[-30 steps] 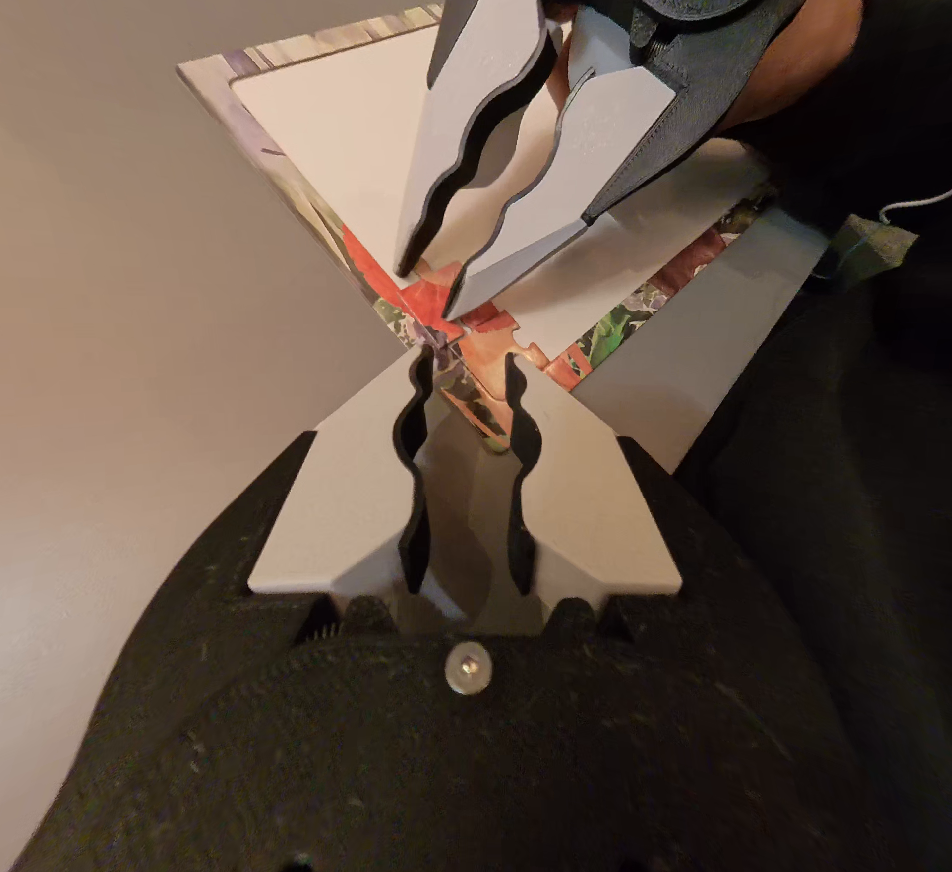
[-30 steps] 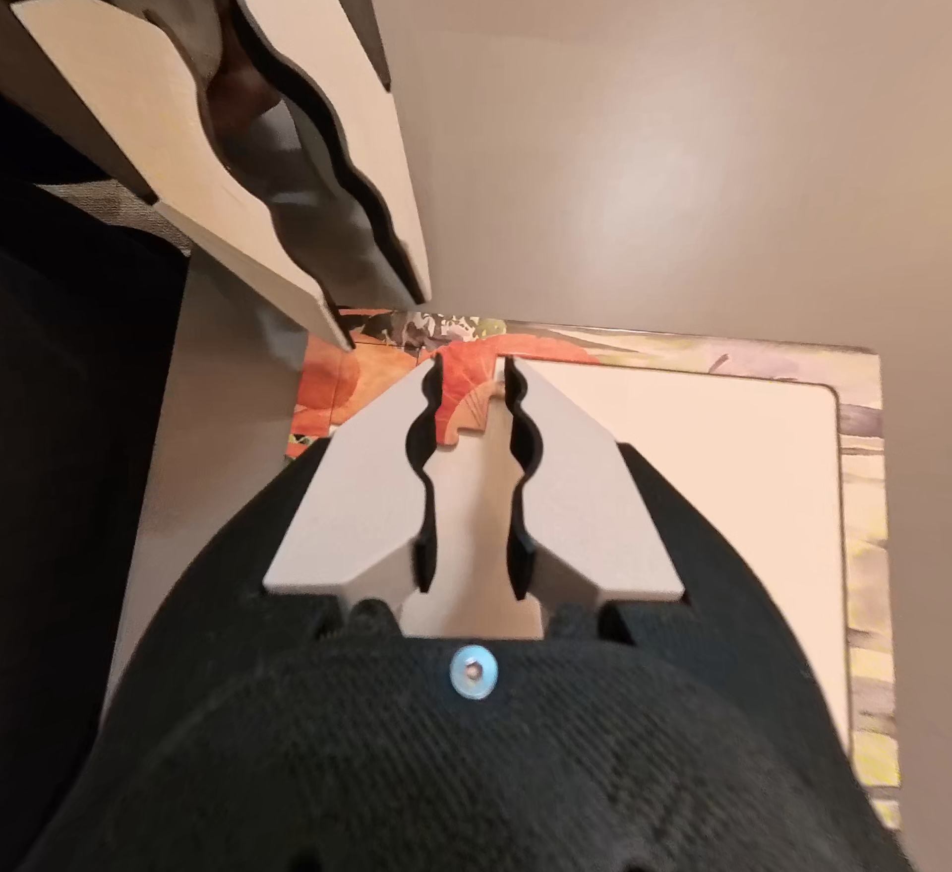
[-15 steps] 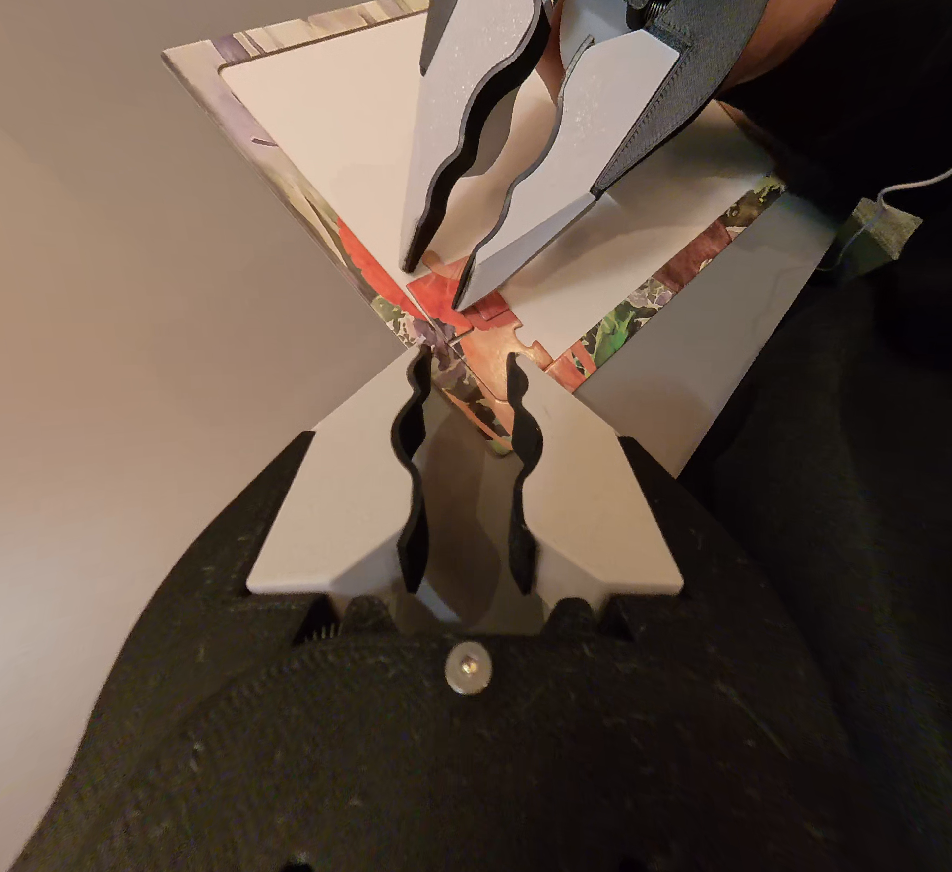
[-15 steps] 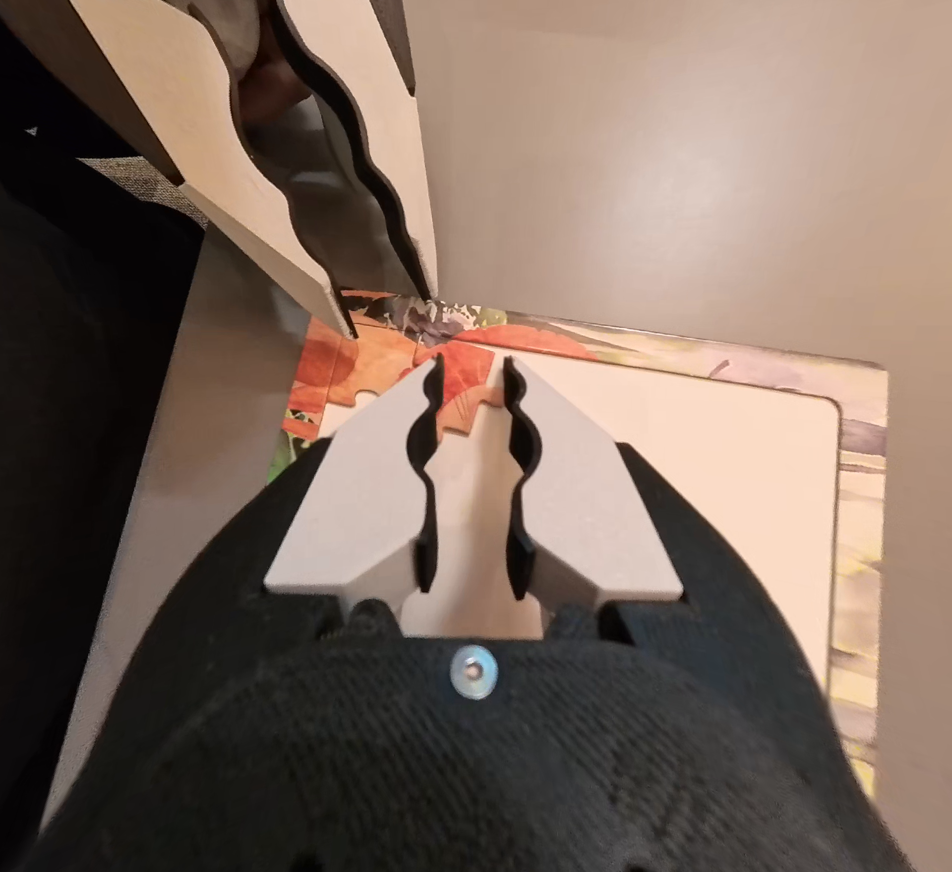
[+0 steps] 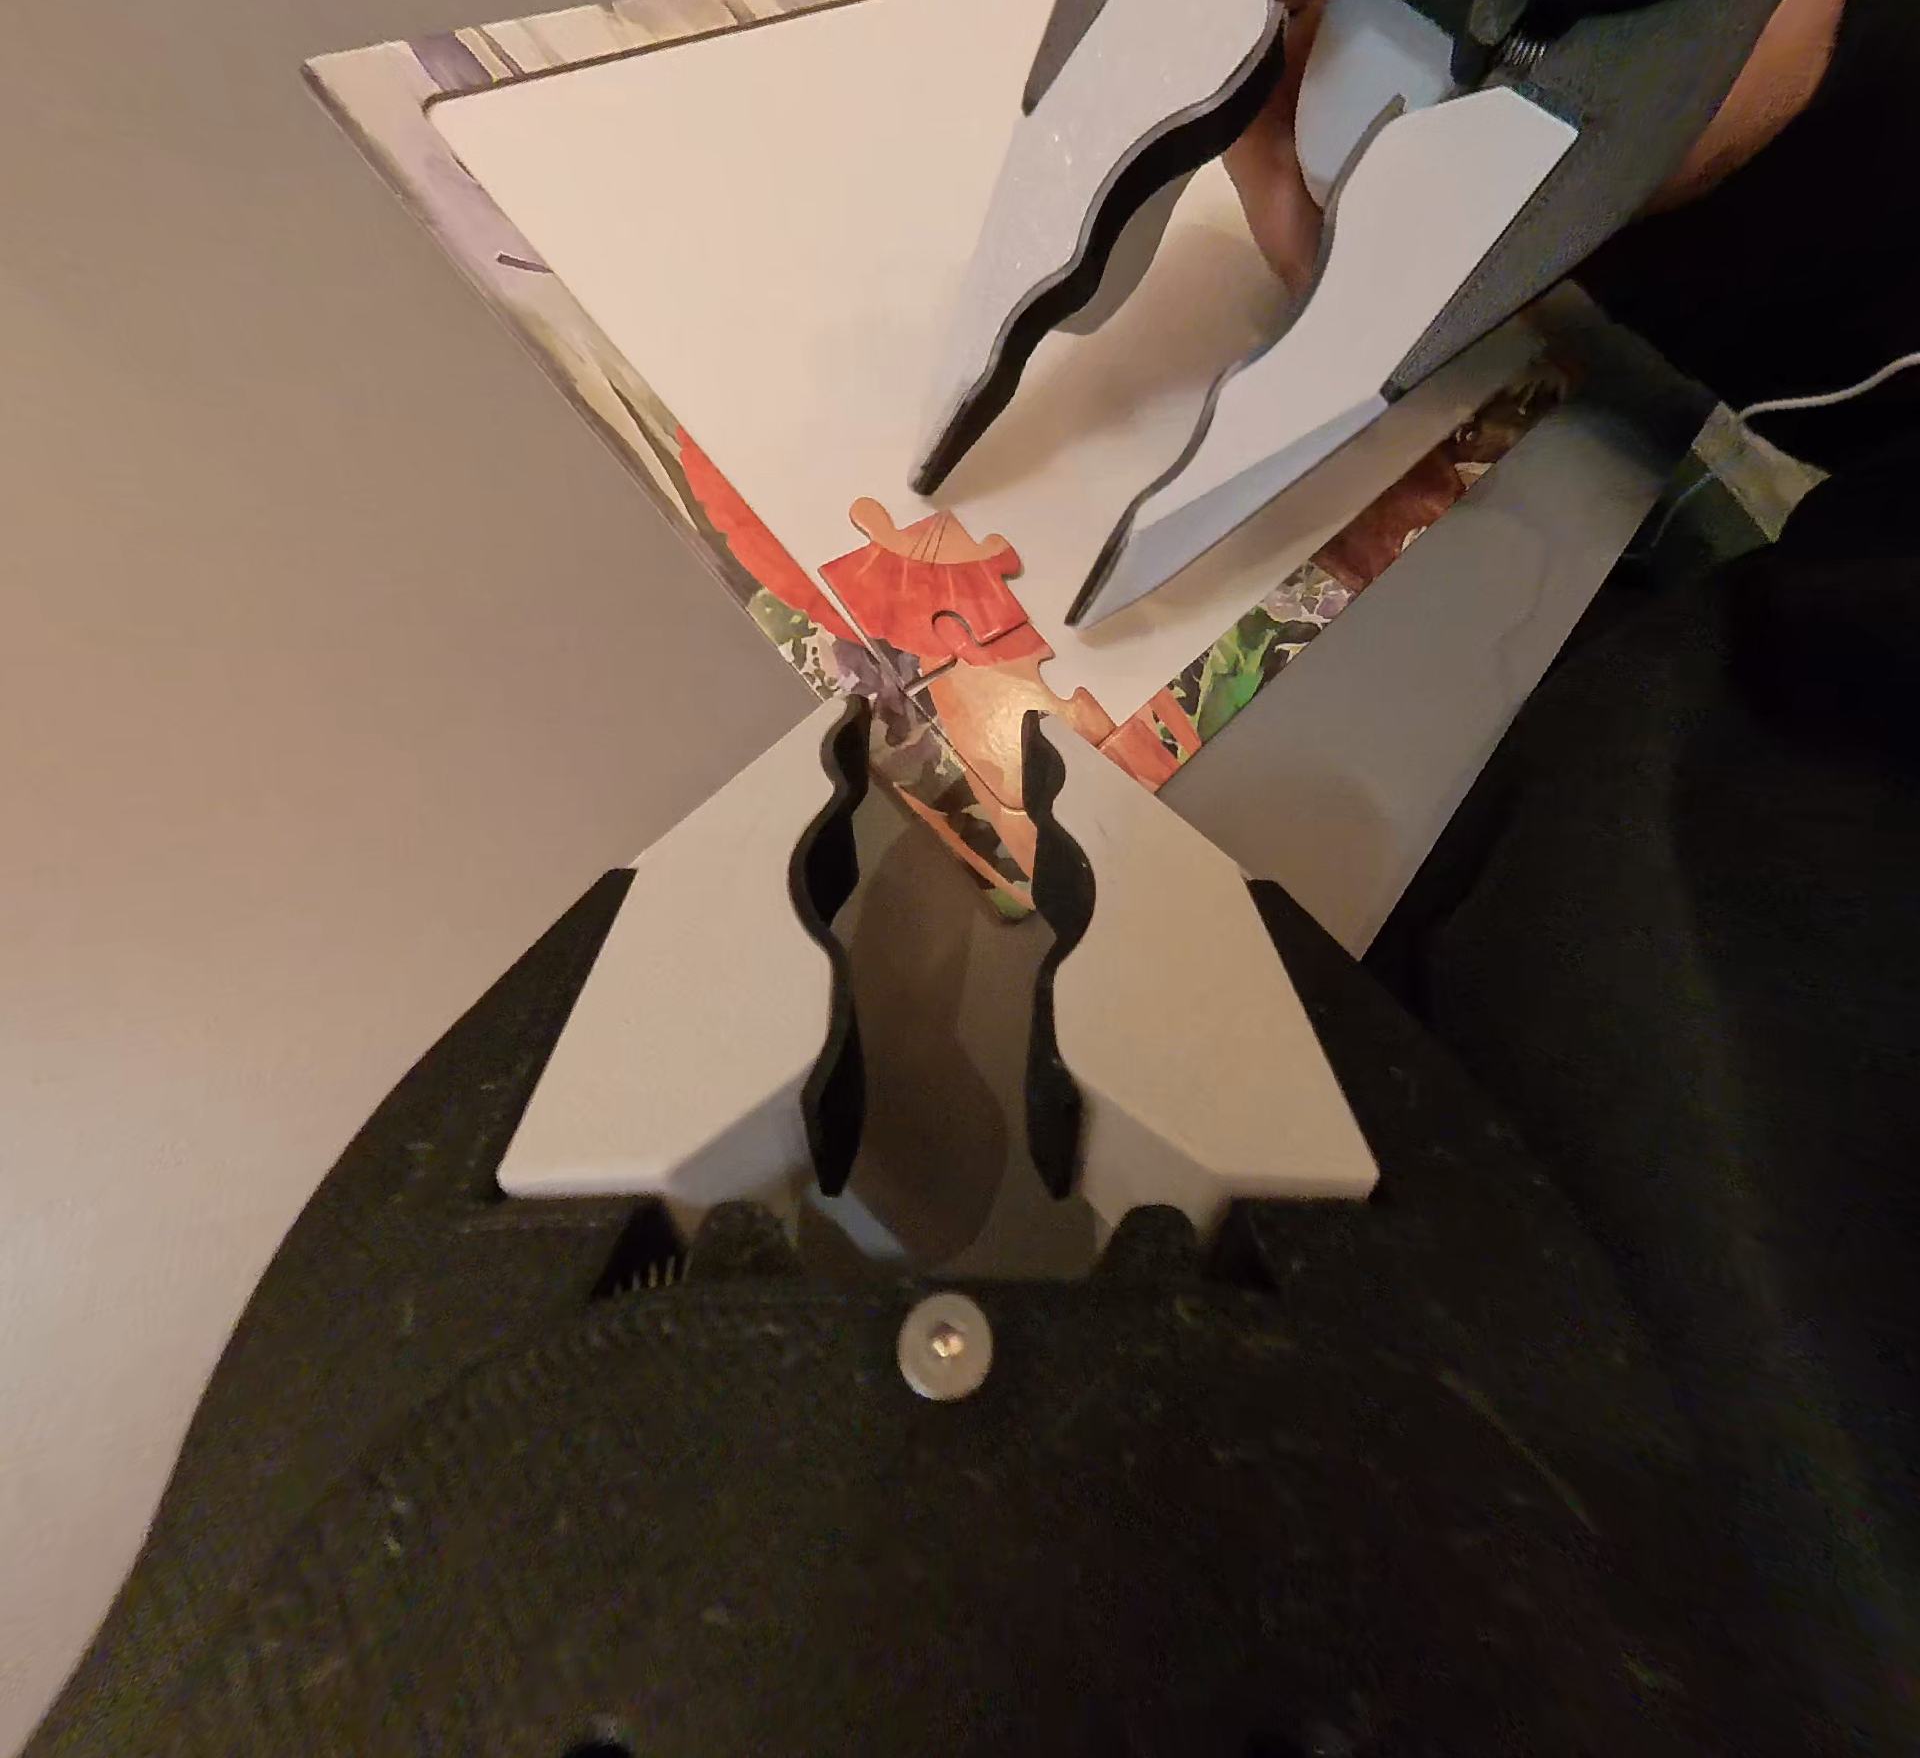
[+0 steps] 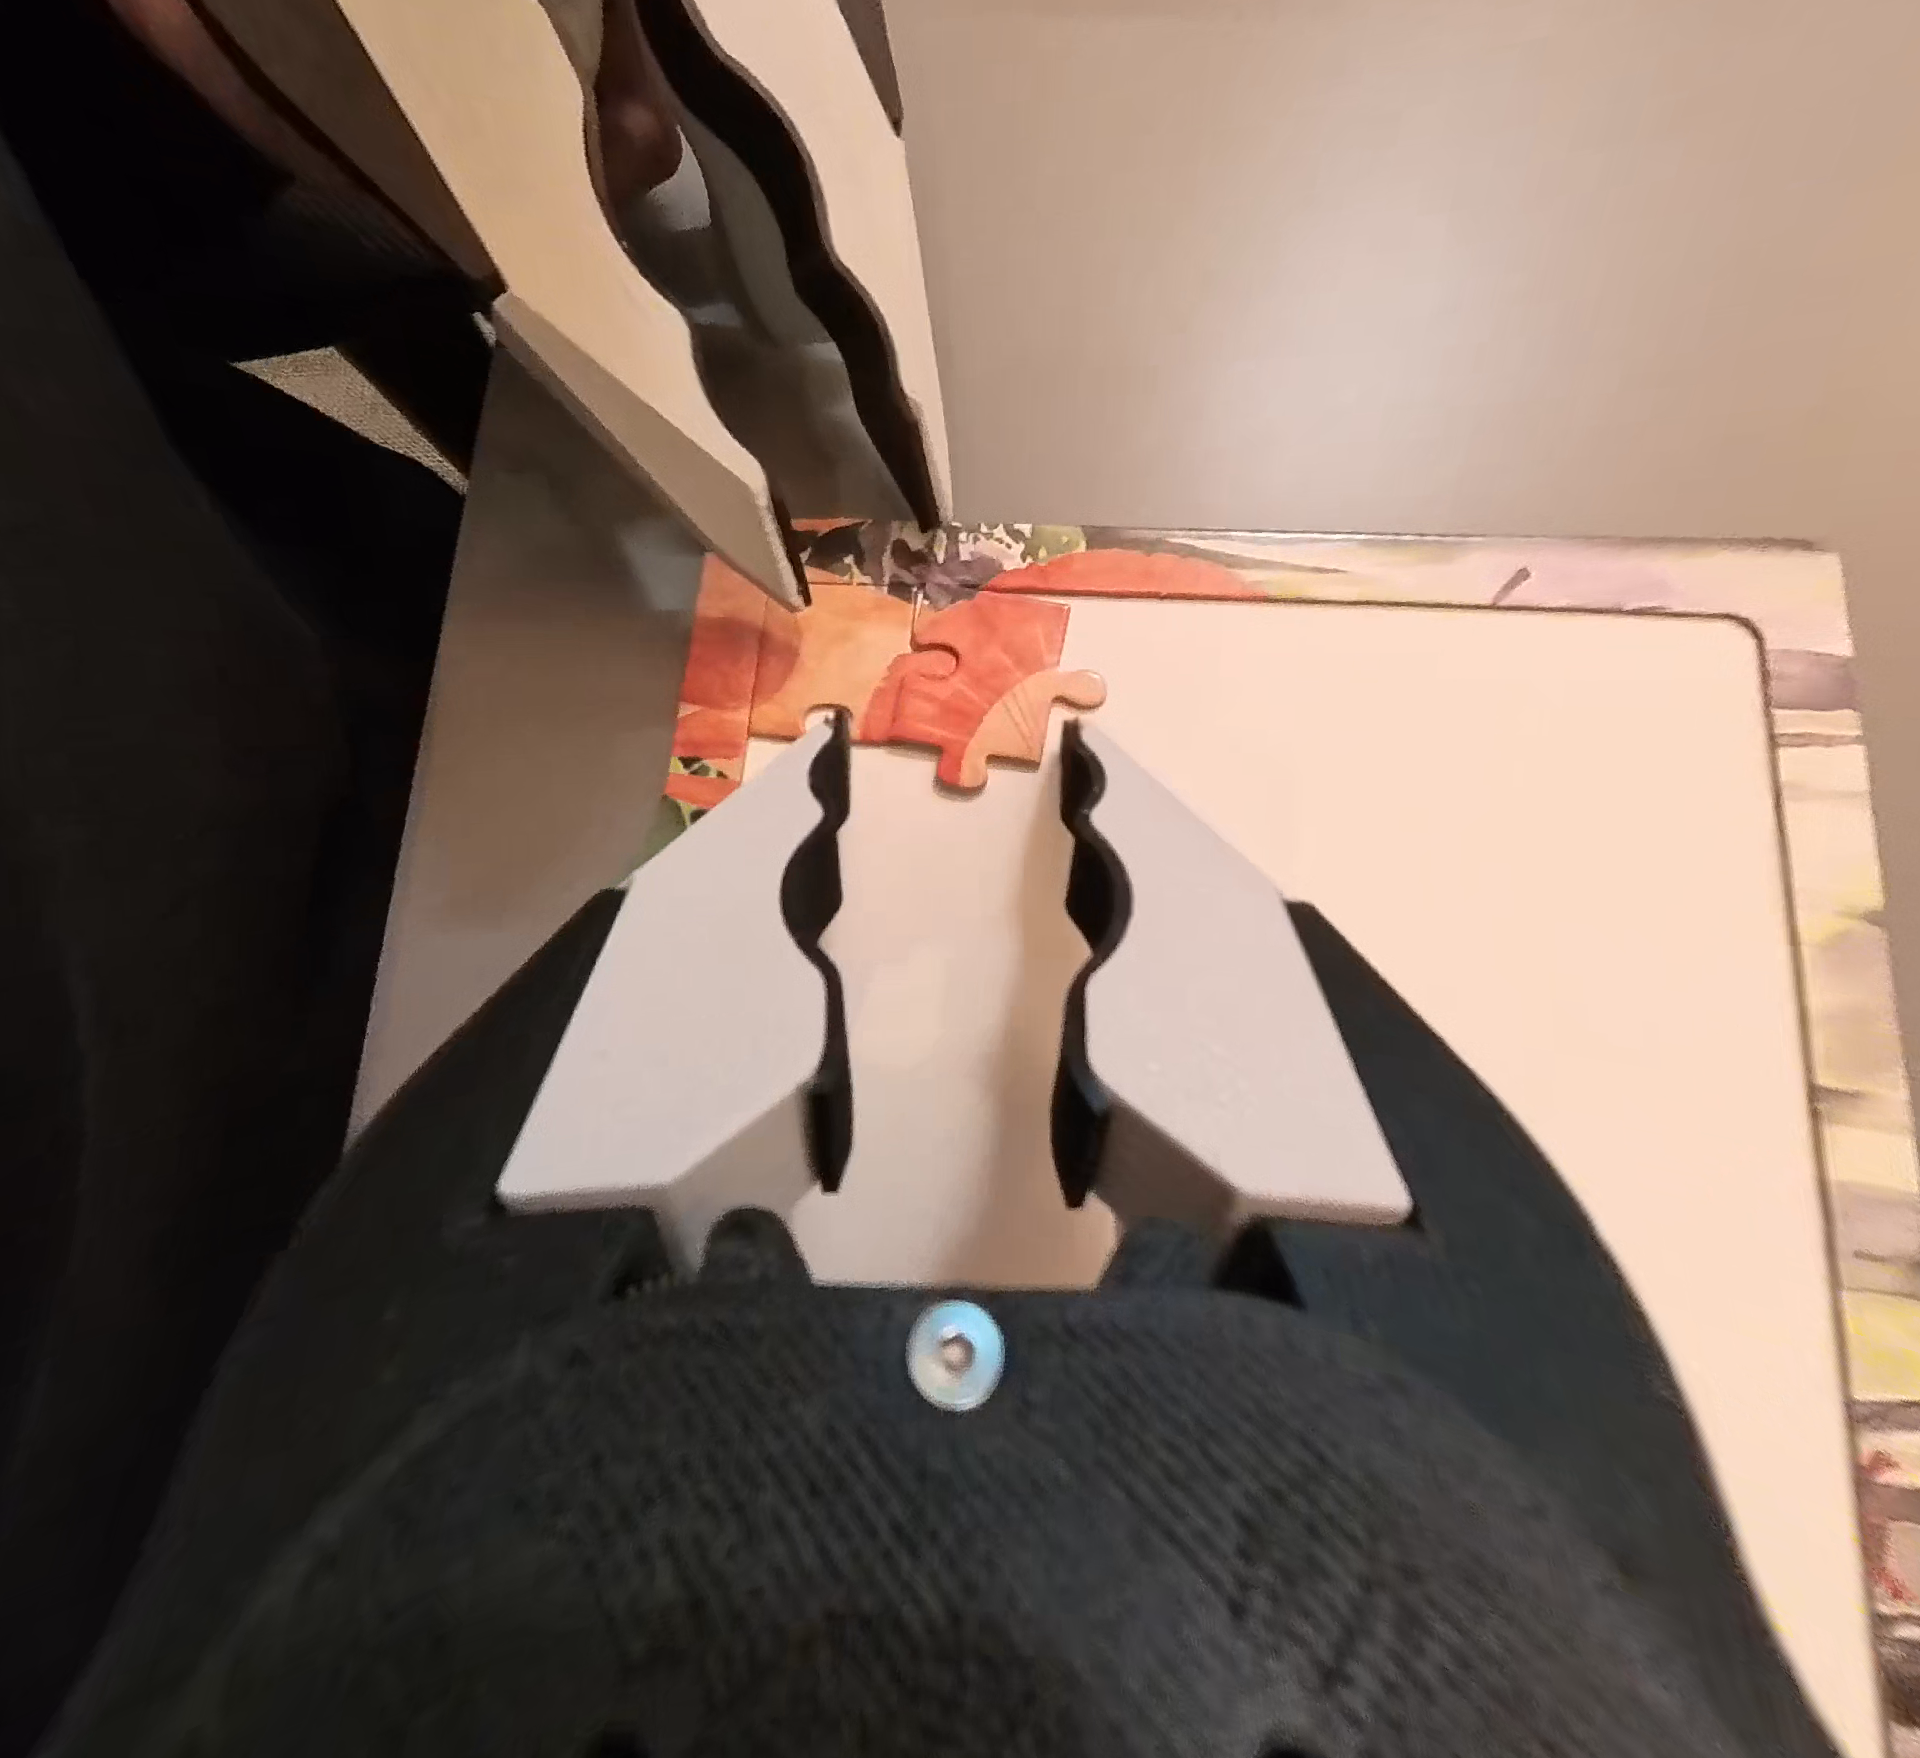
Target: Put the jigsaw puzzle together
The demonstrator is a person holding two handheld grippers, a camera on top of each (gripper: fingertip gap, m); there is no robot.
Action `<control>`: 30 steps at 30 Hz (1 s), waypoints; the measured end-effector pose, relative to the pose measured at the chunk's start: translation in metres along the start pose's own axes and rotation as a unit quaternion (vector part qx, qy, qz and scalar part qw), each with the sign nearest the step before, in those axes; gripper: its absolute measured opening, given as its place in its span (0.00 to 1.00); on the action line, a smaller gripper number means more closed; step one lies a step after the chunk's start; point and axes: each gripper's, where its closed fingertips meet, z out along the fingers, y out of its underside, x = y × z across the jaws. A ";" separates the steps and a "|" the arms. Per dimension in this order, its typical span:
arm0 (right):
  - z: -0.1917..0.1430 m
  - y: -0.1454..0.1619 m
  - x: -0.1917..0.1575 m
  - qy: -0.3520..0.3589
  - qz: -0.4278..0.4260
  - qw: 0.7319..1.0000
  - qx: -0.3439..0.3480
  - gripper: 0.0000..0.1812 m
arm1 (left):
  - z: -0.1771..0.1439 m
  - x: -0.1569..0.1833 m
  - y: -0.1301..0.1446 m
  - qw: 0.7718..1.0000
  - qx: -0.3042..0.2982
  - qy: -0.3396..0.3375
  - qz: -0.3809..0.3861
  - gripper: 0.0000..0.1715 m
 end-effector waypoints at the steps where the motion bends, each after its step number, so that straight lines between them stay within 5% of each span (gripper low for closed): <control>1: 0.002 0.001 0.000 0.005 -0.002 1.000 0.000 0.22 | 0.000 0.000 0.000 1.000 -0.001 0.000 0.000 0.16; 15: 0.003 -0.010 0.011 0.020 -0.055 0.998 -0.004 0.18 | 0.002 -0.002 0.001 1.000 -0.007 -0.016 0.008 0.16; 21: 0.014 -0.014 0.007 -0.061 -0.022 0.998 -0.013 0.20 | 0.001 -0.003 0.001 1.000 -0.004 -0.008 -0.009 0.14; 30: 0.018 -0.015 0.001 -0.072 -0.039 0.997 -0.003 0.17 | 0.002 -0.012 0.002 0.999 -0.008 -0.042 -0.016 0.04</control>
